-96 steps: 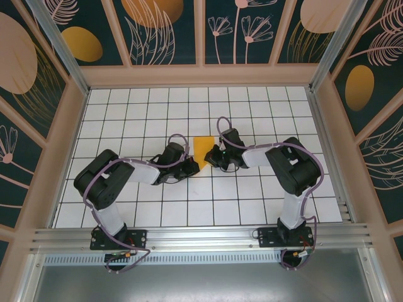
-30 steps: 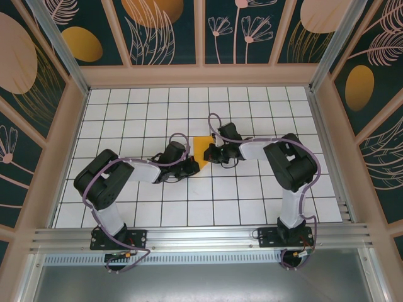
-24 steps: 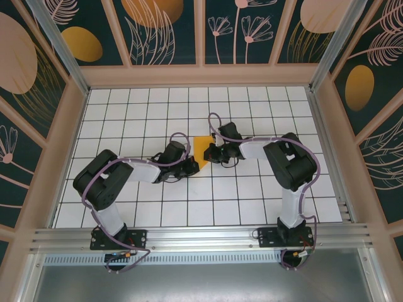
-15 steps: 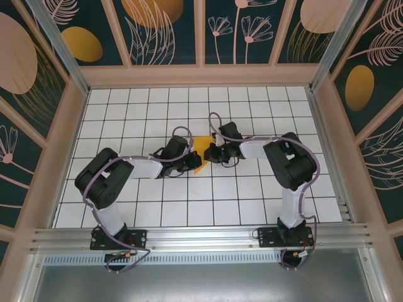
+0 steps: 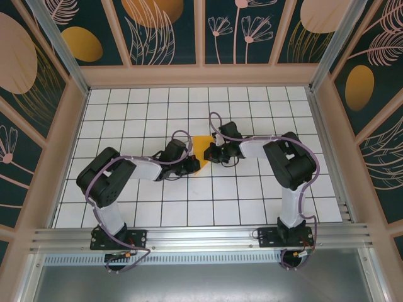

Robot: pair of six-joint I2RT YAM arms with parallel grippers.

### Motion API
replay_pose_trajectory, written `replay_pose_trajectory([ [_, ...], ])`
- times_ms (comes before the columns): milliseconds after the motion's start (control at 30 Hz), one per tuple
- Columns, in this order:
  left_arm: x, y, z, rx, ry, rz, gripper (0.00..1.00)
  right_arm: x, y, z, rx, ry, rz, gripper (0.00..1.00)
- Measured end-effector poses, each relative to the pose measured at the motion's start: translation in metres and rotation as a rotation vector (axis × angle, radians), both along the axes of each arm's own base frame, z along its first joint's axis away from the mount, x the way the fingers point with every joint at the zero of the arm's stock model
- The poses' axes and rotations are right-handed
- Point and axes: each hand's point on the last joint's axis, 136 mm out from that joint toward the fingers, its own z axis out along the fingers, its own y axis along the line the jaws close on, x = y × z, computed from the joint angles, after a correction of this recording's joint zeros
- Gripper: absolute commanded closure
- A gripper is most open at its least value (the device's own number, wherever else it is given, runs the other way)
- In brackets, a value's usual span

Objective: Fold a paper plane with a square sheet of paper (pick it up from the middle)
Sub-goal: Third fold the triangle at the center of the table.

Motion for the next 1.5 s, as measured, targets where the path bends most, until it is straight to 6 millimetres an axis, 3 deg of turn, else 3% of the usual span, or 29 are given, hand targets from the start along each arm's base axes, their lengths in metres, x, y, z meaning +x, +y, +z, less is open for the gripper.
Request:
replay_pose_trajectory([
  [167,-0.02,0.011,-0.001,0.016,0.021,-0.034,0.97,0.0,-0.001,-0.001,0.019,0.009,-0.029,1.0],
  [467,-0.037,0.033,0.002,0.117,0.042,-0.044,0.96,-0.001,-0.001,0.0,0.044,0.033,-0.089,1.0],
  [567,-0.032,0.039,0.014,0.138,0.008,-0.012,0.91,-0.004,0.001,0.001,0.044,0.043,-0.127,1.0],
  [700,-0.009,0.038,0.047,0.118,-0.101,0.05,0.89,-0.016,0.006,0.004,0.044,0.089,-0.16,0.99],
  [867,0.013,0.03,0.068,0.081,-0.183,0.098,0.91,-0.012,0.001,0.018,0.04,0.081,-0.23,0.82],
  [1000,0.023,0.018,0.061,0.06,-0.169,0.091,0.95,-0.001,-0.018,0.045,0.07,0.03,-0.314,0.68],
  [1100,0.025,0.011,0.049,0.058,-0.143,0.076,0.96,0.007,-0.03,0.053,0.068,0.001,-0.356,0.6],
  [1367,0.041,0.001,0.031,0.09,-0.128,0.073,1.0,0.007,-0.046,0.044,0.019,0.009,-0.376,0.53],
  [1500,0.045,0.008,0.013,0.142,-0.107,0.107,1.0,0.005,-0.046,0.041,0.013,0.019,-0.367,0.53],
])
